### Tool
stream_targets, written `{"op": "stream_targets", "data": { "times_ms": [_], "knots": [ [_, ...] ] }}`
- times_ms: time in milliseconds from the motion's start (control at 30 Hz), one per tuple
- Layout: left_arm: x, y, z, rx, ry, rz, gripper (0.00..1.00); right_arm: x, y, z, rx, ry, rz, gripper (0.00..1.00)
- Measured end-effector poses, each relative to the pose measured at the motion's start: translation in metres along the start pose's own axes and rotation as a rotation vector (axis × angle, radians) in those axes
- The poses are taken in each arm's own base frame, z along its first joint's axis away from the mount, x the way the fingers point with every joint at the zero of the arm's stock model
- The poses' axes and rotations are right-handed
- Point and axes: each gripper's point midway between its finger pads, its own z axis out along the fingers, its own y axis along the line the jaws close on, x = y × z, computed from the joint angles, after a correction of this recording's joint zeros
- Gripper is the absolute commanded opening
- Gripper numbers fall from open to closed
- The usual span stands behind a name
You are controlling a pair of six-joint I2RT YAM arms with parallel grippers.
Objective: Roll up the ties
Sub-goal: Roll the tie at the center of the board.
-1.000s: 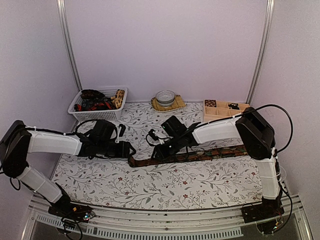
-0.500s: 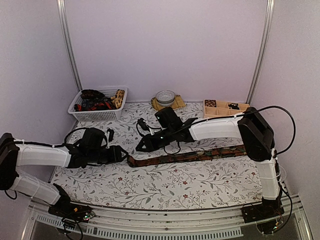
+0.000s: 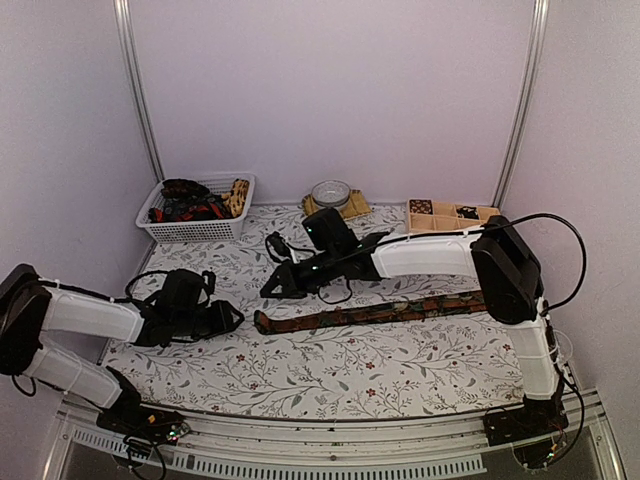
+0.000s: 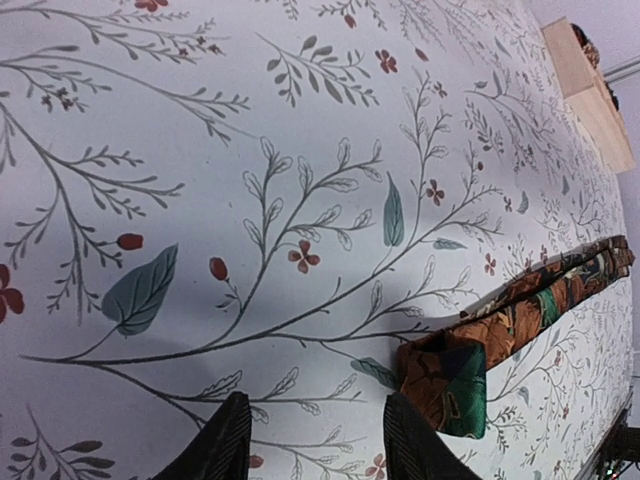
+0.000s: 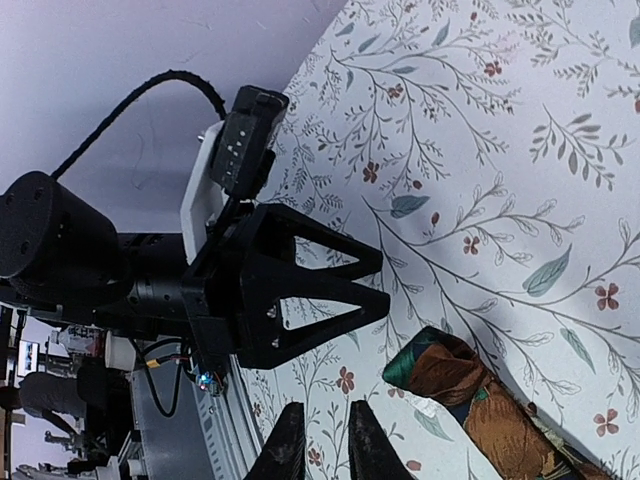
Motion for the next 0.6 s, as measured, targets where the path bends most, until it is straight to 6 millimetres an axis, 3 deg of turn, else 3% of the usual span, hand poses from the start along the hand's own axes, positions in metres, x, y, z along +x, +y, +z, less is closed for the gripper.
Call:
{"op": "stream_targets", "data": {
  "times_ms": [133,233,600],
  "knots": [
    [0.009,-0.001,0.011,0.021,0.039,0.005,0.43,0.019,-0.019,0.011,0.025,0.057,0.073,0.31],
    [0.013,-0.006,0.016,0.052,0.056,0.01,0.43,0.026,-0.022,0.013,0.023,0.081,0.111,0.37],
    [0.006,-0.028,0.017,0.16,0.041,0.041,0.42,0.052,-0.044,0.029,0.007,0.161,0.246,0.39]
  ]
}}
